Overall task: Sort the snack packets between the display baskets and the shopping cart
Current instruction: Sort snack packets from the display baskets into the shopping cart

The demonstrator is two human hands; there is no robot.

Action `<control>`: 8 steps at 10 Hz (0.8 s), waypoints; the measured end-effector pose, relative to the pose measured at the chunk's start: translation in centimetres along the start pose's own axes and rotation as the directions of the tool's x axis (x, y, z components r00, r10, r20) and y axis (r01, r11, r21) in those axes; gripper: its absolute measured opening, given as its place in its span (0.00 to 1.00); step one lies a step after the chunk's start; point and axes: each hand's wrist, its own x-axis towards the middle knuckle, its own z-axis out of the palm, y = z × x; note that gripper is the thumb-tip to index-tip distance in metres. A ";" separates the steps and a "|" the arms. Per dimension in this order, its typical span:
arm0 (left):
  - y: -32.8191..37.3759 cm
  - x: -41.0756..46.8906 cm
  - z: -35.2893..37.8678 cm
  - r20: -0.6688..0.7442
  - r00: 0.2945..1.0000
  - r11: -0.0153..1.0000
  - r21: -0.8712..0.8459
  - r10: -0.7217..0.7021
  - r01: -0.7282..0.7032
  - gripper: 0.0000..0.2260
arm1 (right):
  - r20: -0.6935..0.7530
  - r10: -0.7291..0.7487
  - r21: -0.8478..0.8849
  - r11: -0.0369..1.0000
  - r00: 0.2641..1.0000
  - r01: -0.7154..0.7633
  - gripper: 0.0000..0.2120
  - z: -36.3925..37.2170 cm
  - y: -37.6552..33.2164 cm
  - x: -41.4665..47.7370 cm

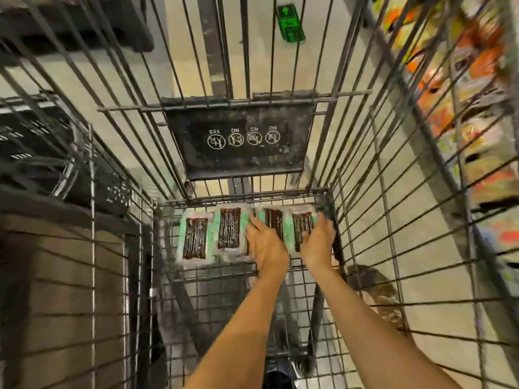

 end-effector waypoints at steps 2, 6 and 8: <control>0.4 -2.3 -0.7 0.031 0.999 0.994 0.112 -0.018 0.014 0.29 | -0.092 -0.007 -0.012 1.000 0.996 0.006 0.20 -1.3 -0.7 -2.4; -4.7 -23.2 -21.8 -0.117 0.948 0.932 -0.183 0.294 -0.312 0.15 | 0.292 -0.365 0.115 0.931 0.884 0.346 0.15 -13.0 -8.4 -23.9; -14.1 -38.8 -32.2 -0.383 0.838 0.893 -0.067 0.389 -0.445 0.12 | 0.504 -0.693 0.252 0.689 0.516 0.680 0.13 -19.3 -10.5 -38.7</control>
